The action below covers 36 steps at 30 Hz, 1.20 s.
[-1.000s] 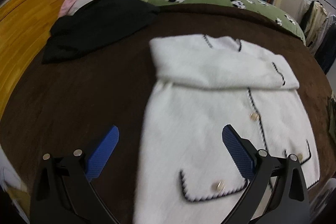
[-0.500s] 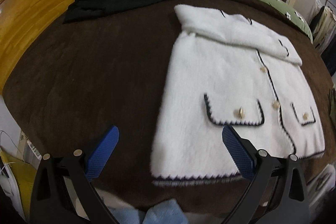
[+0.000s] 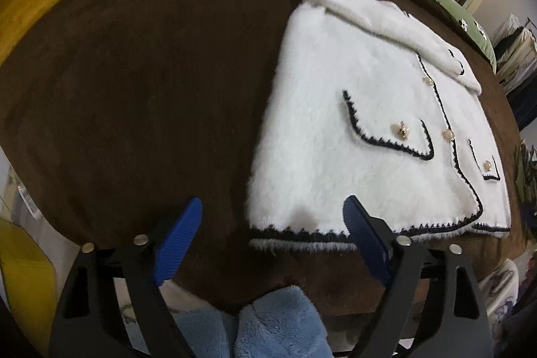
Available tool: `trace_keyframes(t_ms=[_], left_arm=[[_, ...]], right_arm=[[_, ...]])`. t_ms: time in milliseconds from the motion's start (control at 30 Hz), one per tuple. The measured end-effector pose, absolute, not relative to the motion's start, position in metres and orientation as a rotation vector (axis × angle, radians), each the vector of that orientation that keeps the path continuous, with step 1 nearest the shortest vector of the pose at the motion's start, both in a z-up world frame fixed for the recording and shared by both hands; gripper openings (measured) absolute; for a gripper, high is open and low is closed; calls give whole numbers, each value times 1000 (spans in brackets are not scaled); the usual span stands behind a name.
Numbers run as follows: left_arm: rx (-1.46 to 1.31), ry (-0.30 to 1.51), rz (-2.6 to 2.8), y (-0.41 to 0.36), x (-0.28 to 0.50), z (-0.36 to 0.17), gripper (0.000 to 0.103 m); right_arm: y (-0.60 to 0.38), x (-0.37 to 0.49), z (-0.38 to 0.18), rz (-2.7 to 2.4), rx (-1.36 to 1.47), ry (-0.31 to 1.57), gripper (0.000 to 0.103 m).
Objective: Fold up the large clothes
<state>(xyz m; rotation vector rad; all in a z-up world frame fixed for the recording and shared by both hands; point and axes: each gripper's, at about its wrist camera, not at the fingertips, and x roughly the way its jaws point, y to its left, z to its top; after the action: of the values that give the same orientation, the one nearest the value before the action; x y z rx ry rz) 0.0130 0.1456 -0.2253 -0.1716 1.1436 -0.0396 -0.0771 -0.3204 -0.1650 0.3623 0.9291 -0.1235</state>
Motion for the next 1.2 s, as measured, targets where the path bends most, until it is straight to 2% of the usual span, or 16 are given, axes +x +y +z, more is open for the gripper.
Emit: trace_keyframes(t_ms=[433, 467, 533, 567, 633, 733, 767, 1000, 1200], left_arm=[[-300, 1212, -113, 149, 21, -256, 83], [-301, 1210, -124, 148, 21, -256, 83], [-310, 1201, -164, 144, 21, -254, 75], [-305, 1202, -171, 142, 21, -253, 66], [-301, 1199, -170, 141, 22, -253, 60], [-333, 1177, -164, 147, 22, -250, 39], [-358, 1167, -180, 150, 22, -249, 23], [-303, 1110, -198, 138, 23, -236, 14], [-281, 1039, -197, 133, 28, -211, 13]], right_arm=[[-331, -73, -221, -173, 407, 1033, 77], [-329, -72, -220, -169, 401, 1028, 73], [-326, -73, -219, -156, 387, 1021, 61], [-325, -72, -218, -139, 381, 1018, 54], [-321, -70, -217, -127, 365, 1017, 46], [-319, -68, -214, -105, 367, 1000, 26], [-319, -68, -213, -96, 362, 986, 18], [-310, -67, -201, -59, 301, 941, 12], [-313, -69, -174, -53, 306, 860, 11]])
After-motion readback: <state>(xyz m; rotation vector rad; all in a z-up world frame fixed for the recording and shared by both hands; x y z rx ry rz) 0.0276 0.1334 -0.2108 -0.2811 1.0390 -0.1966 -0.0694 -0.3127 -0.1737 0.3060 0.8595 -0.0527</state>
